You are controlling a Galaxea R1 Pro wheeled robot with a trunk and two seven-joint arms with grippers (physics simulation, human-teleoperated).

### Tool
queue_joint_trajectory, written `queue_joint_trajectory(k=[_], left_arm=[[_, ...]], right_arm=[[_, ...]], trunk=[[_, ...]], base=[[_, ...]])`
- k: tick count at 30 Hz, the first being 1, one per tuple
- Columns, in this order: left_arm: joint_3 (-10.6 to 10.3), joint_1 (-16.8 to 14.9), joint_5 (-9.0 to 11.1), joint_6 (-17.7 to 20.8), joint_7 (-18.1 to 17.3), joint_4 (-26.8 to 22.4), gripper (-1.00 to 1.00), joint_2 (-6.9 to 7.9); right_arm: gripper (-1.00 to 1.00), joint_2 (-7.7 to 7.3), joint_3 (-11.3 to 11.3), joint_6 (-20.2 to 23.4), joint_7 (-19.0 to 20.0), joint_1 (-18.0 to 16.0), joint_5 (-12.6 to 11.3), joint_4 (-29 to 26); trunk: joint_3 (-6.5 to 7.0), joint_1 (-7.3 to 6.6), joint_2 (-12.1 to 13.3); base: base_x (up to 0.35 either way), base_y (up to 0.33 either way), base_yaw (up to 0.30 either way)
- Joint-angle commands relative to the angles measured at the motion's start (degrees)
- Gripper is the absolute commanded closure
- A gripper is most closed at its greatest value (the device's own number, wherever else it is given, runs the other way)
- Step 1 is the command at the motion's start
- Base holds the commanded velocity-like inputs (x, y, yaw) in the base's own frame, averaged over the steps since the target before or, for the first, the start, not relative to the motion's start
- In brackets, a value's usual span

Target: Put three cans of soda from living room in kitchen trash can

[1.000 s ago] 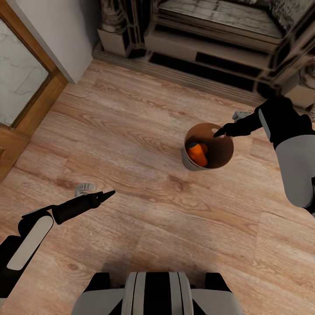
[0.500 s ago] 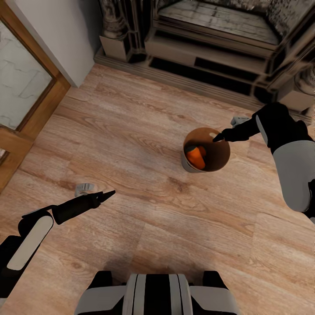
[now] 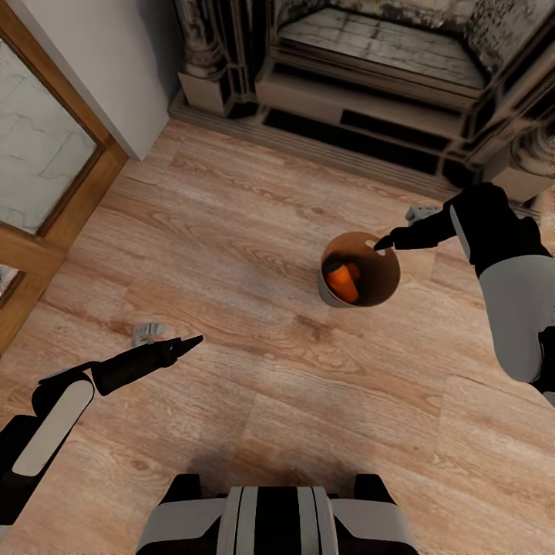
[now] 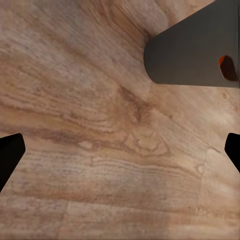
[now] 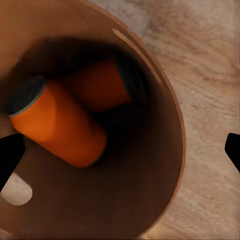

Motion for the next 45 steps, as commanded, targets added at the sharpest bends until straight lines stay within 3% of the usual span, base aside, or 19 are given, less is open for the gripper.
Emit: queue_joint_trajectory(k=[1,45], left_arm=[[0.0,0.0,-0.01,0.0,0.01,-0.01,-1.0,0.0],[-0.07,0.0,-0.01,-0.13,0.07,0.05,-1.0,-0.06]], right_arm=[[-1.0,0.0,0.0,0.0,0.0,0.12,0.02,-0.15],[-1.0,-0.04,0.04,0.0,0.16,4.64,0.08,-2.77]], trunk=[[0.19,-0.22,0.42],[8.08,-9.89,18.06]], base=[[0.0,0.0,0.0],[0.0,0.0,0.0]])
